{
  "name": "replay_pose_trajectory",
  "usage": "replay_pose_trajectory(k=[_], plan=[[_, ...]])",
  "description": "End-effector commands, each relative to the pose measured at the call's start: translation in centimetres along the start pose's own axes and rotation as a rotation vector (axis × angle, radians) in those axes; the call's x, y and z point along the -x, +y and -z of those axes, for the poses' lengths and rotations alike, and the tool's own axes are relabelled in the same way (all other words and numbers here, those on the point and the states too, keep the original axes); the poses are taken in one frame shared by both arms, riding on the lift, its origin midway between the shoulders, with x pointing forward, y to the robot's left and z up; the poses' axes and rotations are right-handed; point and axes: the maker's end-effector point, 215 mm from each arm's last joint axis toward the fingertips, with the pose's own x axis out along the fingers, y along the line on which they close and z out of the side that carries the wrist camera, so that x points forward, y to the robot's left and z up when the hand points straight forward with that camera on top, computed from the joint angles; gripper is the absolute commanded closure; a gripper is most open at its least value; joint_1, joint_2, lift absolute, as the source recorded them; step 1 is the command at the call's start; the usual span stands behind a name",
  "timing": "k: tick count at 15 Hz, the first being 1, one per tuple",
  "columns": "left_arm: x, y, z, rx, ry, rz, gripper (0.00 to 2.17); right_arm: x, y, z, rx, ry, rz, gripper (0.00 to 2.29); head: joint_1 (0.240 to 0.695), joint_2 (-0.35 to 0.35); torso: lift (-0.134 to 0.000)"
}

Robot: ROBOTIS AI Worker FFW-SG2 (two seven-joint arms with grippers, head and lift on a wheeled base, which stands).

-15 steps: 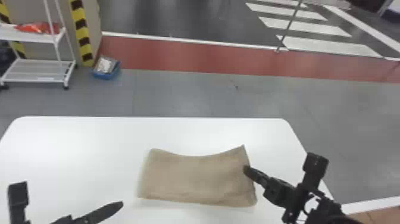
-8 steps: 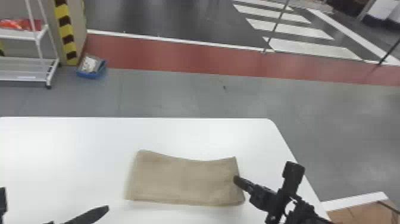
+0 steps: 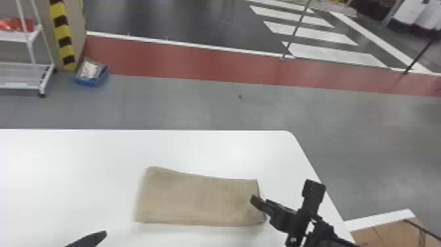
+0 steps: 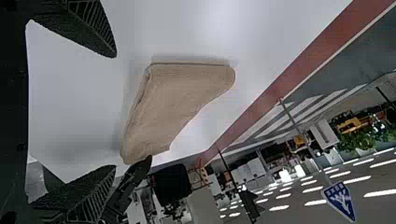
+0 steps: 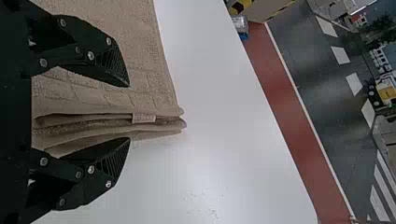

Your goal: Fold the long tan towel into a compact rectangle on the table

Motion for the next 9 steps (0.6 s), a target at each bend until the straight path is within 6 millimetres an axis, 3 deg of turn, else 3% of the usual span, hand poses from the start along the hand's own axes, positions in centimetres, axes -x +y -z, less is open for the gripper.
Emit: replay_pose_trajectory(k=[1,4,6,9], plan=[[0.4,-0.2,-0.3,-0.003,-0.009,0.005,0.03,1.0,-1.1,-0.7,0.017,-0.058,0.021,0.05,0.695,-0.334,0.000],[0.3,-0.5,-0.3,-0.008,-0.012,0.016,0.03,2.4,-3.0,-2.3,-0.004,-0.138,0.040,0.12,0.695,-0.350,0.000],[0.1,-1.2,-1.4,-0.064,-0.067,0.047,0.03,2.9,-3.0,-2.8,0.003,-0.149,0.034,0.14,0.695,-0.350,0.000],[-2.2,-2.1,-2.8,-0.262,-0.130,0.032,0.04,3.0,-3.7,-2.6,0.007,-0.145,0.046,0.19,0.695,-0.350,0.000]])
